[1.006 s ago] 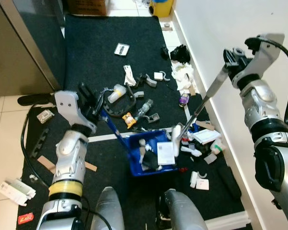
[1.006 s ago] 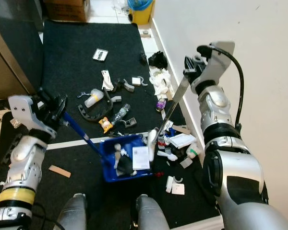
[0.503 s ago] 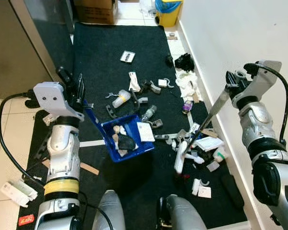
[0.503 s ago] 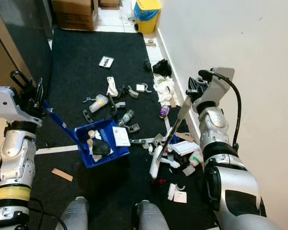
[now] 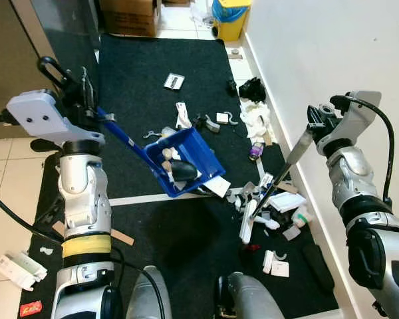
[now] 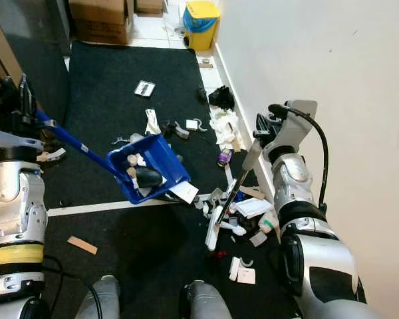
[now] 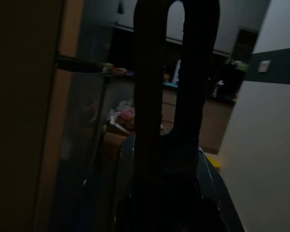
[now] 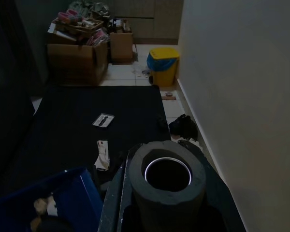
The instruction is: Sweep floor
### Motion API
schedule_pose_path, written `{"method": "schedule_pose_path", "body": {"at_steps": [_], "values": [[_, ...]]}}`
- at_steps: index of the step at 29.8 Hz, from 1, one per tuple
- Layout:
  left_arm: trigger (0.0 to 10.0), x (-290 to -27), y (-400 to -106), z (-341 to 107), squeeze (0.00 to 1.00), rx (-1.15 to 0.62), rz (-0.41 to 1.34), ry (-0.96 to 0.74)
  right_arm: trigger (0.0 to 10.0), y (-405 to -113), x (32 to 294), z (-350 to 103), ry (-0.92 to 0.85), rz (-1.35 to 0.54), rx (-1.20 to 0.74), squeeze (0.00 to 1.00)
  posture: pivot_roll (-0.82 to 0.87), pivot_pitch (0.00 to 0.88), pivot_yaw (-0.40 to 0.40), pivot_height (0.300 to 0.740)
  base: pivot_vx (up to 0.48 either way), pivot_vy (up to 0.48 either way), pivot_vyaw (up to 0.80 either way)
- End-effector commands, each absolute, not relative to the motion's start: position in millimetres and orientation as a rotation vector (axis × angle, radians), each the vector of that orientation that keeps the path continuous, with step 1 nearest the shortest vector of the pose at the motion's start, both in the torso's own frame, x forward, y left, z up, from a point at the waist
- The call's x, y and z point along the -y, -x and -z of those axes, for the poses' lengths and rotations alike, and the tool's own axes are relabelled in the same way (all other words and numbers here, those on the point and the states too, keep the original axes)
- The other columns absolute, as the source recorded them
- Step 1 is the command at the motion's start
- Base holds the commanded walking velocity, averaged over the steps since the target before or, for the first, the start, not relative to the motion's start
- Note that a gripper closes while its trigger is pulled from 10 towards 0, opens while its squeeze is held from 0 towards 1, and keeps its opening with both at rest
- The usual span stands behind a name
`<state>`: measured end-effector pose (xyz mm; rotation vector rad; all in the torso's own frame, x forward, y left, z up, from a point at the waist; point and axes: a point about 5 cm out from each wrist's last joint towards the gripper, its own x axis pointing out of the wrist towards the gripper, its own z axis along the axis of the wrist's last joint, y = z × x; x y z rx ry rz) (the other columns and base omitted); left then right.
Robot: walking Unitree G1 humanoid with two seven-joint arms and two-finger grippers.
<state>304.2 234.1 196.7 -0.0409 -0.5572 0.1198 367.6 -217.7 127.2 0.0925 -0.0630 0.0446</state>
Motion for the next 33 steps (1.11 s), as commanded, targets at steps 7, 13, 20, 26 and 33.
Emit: {"method": "schedule_pose_path", "body": {"at_steps": [7, 13, 20, 26, 33], "values": [[10.0, -224, -304, -200, 0.0, 0.573, -0.061, 0.005, 10.0, -367, 218, -126, -0.085, -0.041, 0.062, 0.0, 0.15, 0.0, -0.152, 0.74, 0.0, 0.0, 0.0], [10.0, -221, -307, -192, 0.0, 0.503, -0.037, -0.039, 10.0, -368, 217, -126, -0.087, -0.04, 0.063, 0.0, 0.16, 0.0, -0.153, 0.74, 0.0, 0.0, 0.0], [10.0, -233, -311, -138, 0.0, 0.155, -0.063, -0.21, 10.0, -365, 213, -122, -0.093, -0.033, 0.07, 0.0, 0.16, 0.0, -0.149, 0.74, 0.0, 0.0, 0.0], [10.0, -223, -309, -125, 0.0, 0.14, -0.036, -0.048, 10.0, -357, 212, -101, -0.19, 0.048, -0.002, 0.0, 0.17, 0.0, -0.145, 0.74, 0.0, 0.0, 0.0], [10.0, -215, -312, -120, 0.0, 0.113, -0.01, 0.025, 10.0, -353, 211, -89, -0.223, 0.108, -0.049, 0.0, 0.16, 0.0, -0.136, 0.74, 0.0, 0.0, 0.0]]}}
